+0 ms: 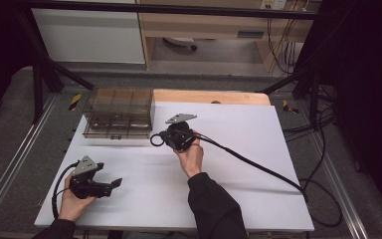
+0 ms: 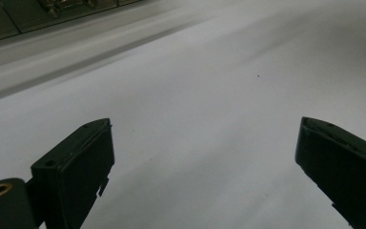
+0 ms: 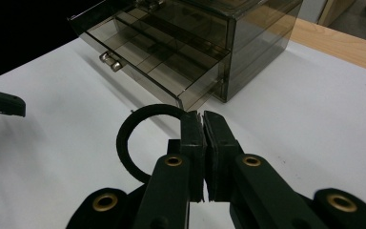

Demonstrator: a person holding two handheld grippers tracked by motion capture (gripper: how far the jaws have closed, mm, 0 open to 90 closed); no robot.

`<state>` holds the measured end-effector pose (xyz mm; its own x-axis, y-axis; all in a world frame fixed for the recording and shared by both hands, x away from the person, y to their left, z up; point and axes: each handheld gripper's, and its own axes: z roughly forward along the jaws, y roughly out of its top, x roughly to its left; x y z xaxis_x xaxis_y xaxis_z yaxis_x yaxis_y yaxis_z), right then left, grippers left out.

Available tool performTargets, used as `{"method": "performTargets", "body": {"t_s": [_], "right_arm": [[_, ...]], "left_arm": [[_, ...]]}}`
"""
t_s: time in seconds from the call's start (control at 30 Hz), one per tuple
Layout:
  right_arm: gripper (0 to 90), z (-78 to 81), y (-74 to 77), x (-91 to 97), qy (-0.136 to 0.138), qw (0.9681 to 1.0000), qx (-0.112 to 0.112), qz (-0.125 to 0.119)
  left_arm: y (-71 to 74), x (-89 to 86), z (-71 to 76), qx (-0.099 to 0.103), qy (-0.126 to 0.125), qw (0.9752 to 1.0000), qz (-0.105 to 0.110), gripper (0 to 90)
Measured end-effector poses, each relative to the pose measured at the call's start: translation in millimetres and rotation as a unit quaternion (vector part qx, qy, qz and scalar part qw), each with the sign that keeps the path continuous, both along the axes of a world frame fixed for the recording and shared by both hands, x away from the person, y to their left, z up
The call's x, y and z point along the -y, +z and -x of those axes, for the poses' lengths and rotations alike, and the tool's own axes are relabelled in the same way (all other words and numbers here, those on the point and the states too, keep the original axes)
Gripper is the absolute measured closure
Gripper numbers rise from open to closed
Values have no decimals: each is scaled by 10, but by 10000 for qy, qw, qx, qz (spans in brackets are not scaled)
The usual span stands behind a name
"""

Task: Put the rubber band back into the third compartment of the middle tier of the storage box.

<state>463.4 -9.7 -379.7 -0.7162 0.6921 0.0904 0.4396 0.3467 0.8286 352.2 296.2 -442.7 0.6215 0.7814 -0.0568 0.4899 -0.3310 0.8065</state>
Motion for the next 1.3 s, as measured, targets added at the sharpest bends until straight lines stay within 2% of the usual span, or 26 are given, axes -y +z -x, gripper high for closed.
{"method": "performTargets", "body": {"t_s": [0.3,0.73,1.1,1.3], "right_arm": [[878,-86,14,-90,-59,10000,28,-41],[878,-228,10,-234,-147,9996,24,-231],[878,-334,-41,-365,-129,9996,-11,-261],[878,-404,-45,-457,-112,9998,17,-184]], "left_arm": [[-2,1,-1,-5,3,10000,23,55],[-6,0,-3,-11,4,10000,38,55],[-10,-3,-6,-28,-4,10000,38,55],[-8,-5,-5,-15,-9,10000,36,55]]}}
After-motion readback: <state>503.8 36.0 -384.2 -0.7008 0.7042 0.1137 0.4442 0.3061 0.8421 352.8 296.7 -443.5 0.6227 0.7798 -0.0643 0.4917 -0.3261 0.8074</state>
